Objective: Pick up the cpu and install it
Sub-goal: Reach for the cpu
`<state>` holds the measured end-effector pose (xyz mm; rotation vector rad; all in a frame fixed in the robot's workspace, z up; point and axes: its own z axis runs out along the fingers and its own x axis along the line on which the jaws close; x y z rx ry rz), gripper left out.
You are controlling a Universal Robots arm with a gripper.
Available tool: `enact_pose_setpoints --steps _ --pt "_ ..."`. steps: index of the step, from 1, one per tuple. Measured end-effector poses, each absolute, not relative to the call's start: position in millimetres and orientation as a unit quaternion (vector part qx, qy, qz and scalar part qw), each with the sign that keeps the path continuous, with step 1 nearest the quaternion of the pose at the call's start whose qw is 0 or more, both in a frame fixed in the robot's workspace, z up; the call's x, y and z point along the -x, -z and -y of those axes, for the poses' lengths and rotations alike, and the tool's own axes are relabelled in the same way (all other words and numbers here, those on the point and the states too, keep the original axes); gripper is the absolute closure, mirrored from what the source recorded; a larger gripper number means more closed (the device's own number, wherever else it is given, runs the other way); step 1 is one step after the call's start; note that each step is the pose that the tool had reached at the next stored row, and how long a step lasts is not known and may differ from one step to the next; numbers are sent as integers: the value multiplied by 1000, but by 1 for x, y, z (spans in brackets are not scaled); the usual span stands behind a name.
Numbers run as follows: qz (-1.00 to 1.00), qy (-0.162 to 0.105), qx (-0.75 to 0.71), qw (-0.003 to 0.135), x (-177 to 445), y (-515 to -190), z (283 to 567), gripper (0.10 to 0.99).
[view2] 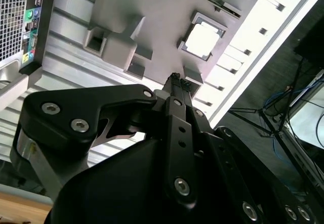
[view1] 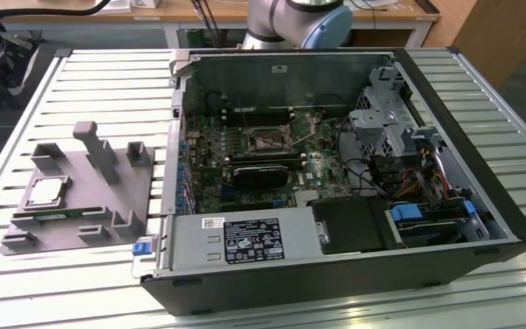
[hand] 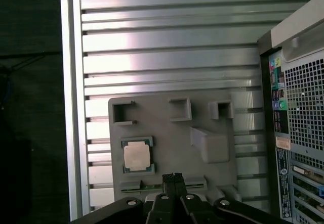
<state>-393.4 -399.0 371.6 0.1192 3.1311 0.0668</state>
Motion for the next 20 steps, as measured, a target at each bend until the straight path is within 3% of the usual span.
enact_pose_setpoints --steps 20 --pt "-999 -21 -38 4 441 -370 399 980"
